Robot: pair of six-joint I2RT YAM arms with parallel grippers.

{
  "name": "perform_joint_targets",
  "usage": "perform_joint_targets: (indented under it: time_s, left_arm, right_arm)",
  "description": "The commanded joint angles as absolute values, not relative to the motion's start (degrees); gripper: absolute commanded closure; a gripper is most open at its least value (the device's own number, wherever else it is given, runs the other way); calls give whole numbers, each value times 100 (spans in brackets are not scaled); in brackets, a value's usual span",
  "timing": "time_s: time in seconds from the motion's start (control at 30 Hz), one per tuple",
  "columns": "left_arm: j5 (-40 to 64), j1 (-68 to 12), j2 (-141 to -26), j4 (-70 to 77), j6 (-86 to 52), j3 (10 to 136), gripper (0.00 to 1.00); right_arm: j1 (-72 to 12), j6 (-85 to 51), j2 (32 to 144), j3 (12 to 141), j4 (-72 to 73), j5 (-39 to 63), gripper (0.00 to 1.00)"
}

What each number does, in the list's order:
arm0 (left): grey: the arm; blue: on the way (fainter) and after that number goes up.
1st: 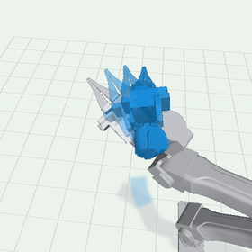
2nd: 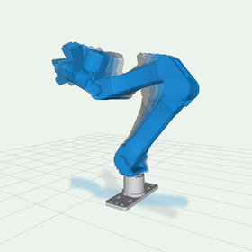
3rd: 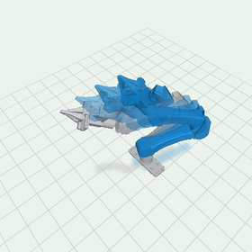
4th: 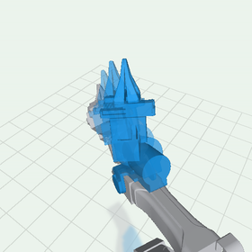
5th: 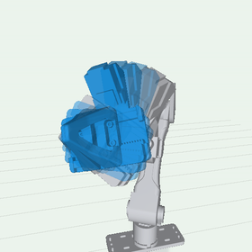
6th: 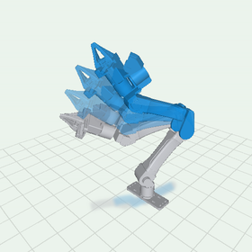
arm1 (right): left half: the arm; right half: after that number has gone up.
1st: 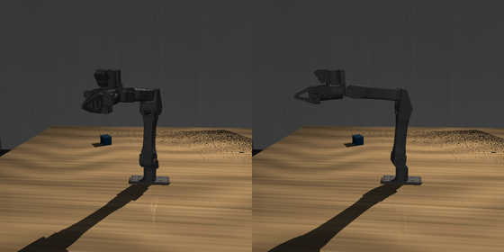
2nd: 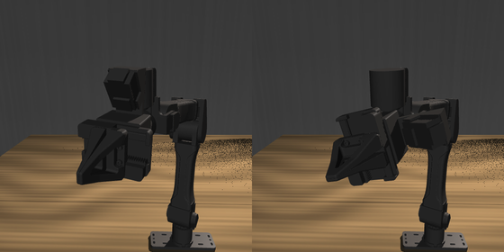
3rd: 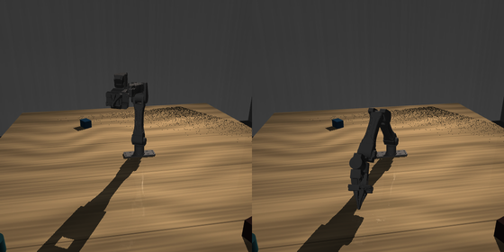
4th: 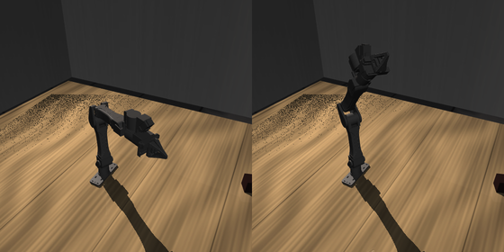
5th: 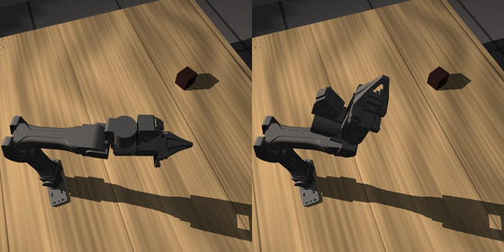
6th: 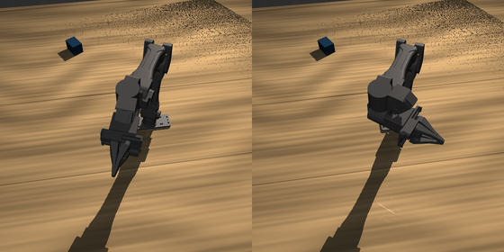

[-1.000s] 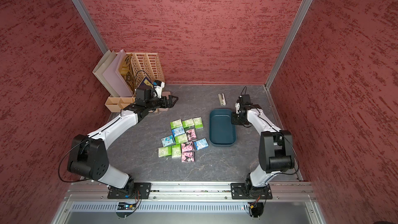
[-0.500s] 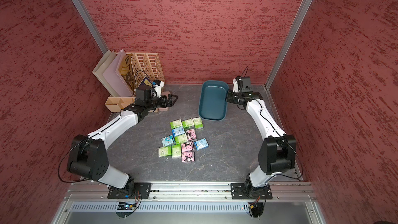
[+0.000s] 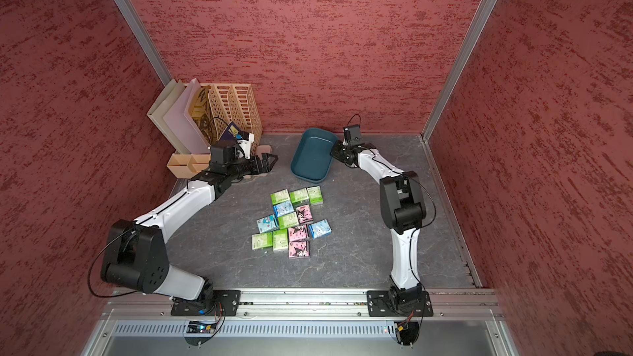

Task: Put the pocket tissues into the storage box
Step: Place the storage box at the center of the board.

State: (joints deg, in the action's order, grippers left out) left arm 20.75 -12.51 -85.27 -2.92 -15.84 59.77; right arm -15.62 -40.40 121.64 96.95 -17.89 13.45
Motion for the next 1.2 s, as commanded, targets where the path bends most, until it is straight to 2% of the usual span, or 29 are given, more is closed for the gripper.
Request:
perform_joint_targets:
  time_s: [0.0, 0.17, 0.53, 0.57, 0.67, 0.7, 0.9, 1.17]
  left_arm:
    - [2143, -1229, -8376, -215, -1610, 5881, 0]
    - [2188, -1248, -8482, -63, -1829, 5764, 0]
    - [2262, -1489, -8922, 274, -2530, 5607, 0]
    - [2297, -1513, -8977, 281, -2546, 5637, 0]
    - [2312, -1571, -9116, 247, -2605, 5726, 0]
    - [2312, -1597, -9156, 244, -2644, 5739, 0]
    - [2252, -1668, -9391, 176, -3087, 5766, 0]
    - [2183, -1920, -9895, -506, -3853, 6368, 0]
  right_arm:
    - [-1696, -4408, 12307, 10285, -1362, 1178, 100]
    - [-1788, -4478, 12728, 10668, -1503, 1121, 100]
    - [-1916, -4729, 12903, 10310, -1509, 1237, 100]
    - [-1931, -4767, 12871, 10241, -1467, 1300, 96]
    - [-1975, -4823, 12779, 10029, -1387, 1392, 68]
    - [-1975, -4834, 12763, 9967, -1380, 1428, 63]
    - [-1947, -4470, 12435, 9786, -1604, 1305, 50]
    - [-1762, -3028, 11550, 10005, -2584, 545, 44]
